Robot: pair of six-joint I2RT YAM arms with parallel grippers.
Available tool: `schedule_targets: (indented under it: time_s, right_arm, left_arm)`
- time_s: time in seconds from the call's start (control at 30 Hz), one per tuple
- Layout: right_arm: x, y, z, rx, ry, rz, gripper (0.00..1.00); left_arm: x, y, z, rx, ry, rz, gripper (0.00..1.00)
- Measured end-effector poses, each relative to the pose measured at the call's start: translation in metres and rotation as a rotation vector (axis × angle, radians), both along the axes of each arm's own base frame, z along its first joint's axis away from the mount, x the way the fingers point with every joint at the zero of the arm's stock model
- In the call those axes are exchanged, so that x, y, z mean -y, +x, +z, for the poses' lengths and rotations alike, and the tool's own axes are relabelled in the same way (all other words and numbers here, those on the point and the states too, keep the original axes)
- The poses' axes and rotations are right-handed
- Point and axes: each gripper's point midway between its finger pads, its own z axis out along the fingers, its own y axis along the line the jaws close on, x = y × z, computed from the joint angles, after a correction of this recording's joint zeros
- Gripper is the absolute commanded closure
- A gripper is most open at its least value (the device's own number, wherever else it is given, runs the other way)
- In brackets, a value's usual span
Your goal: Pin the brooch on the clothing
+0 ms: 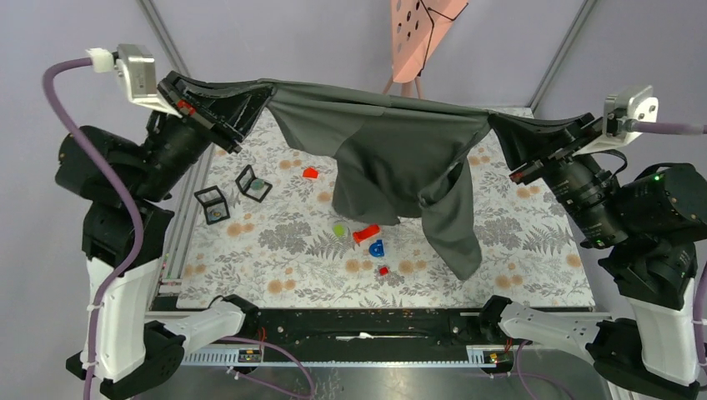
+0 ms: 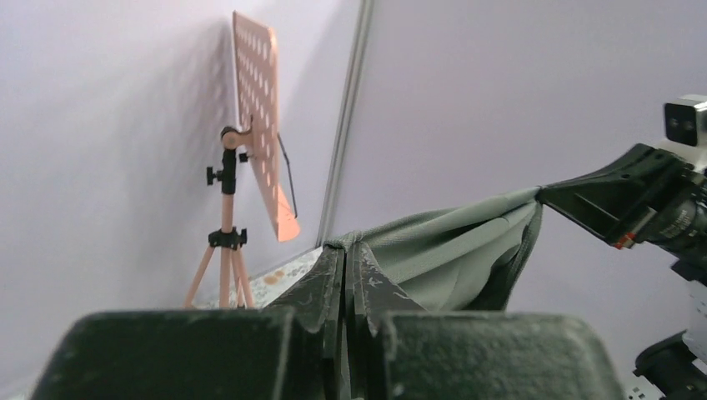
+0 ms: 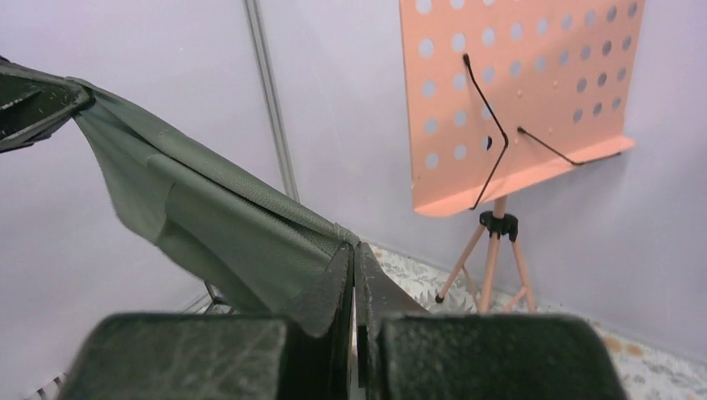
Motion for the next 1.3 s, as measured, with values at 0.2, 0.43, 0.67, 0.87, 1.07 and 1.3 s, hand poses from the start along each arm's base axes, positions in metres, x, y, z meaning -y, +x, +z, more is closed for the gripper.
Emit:
schedule_targets:
  time_s: [0.2,0.43,0.67,0.87,1.07,1.3]
  right_arm:
    - [-0.002,0.003,0.004,0.036,-0.058,-0.013,1.00]
    - [0.002,0.035,-0.023,-0.004,-0.165,-0.166,1.00]
    - [-0.006,0.086,-0.038,-0.038,-0.254,-0.313,1.00]
    - [-0.006,0.122,-0.038,-0.064,-0.266,-0.344,1.00]
    - [-0.004,0.109,0.005,0.033,-0.198,-0.292,1.00]
    - [0.010,0.089,-0.038,0.033,-0.193,-0.284,1.00]
  left_arm:
    - [0.002,-0.007,0.006,0.024,0.011,-0.027,1.00]
    - [0.017,0.030,-0.017,-0.045,0.053,-0.007,1.00]
    - [0.029,0.099,-0.046,-0.134,0.110,0.087,1.00]
    - [0.017,0.138,-0.043,-0.145,0.099,0.160,1.00]
    - [0.014,0.117,0.006,-0.018,0.038,0.116,1.00]
    - [0.025,0.049,-0.039,-0.015,0.038,-0.070,1.00]
